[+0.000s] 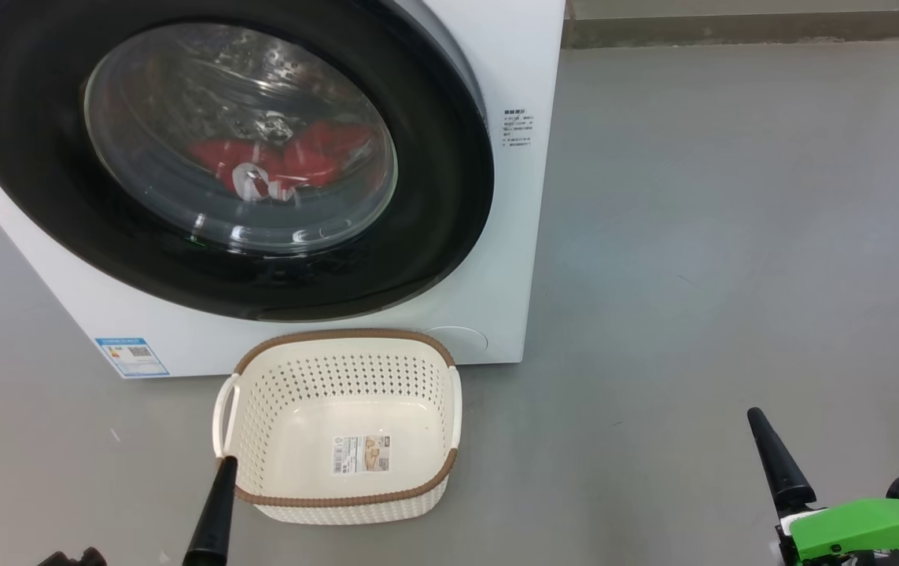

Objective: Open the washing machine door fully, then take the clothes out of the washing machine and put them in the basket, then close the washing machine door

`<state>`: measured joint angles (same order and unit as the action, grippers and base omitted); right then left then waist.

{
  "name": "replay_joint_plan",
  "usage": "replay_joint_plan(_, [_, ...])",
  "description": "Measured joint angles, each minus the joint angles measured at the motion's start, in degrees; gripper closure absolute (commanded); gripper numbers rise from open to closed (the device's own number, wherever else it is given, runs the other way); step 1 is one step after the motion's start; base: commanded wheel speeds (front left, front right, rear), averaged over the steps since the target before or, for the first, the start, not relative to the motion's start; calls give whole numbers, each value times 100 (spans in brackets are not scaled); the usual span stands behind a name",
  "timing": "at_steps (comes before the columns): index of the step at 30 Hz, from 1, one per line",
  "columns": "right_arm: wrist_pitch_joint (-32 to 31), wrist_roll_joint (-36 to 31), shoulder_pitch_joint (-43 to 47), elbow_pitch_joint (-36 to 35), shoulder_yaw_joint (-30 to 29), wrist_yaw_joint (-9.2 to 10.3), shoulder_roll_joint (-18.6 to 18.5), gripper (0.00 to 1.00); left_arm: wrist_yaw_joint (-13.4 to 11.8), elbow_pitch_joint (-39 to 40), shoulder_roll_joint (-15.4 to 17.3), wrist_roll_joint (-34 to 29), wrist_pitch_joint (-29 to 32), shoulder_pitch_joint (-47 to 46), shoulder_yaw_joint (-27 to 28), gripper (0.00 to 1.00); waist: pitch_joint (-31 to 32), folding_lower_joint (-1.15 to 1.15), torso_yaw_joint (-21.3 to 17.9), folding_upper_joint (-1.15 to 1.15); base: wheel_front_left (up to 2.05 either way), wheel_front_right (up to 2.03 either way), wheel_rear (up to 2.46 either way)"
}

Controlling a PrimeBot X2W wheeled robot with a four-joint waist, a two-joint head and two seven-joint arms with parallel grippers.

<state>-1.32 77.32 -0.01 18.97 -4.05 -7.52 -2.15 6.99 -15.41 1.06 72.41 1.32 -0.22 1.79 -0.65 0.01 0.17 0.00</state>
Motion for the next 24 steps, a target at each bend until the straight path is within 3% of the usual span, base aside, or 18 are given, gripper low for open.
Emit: replay_joint_plan(24, [389,-1514,0,-68,179,0,-101,0,-196,312,19,-1880,-405,44,-274,0,-21,0,14,0,0,0,0])
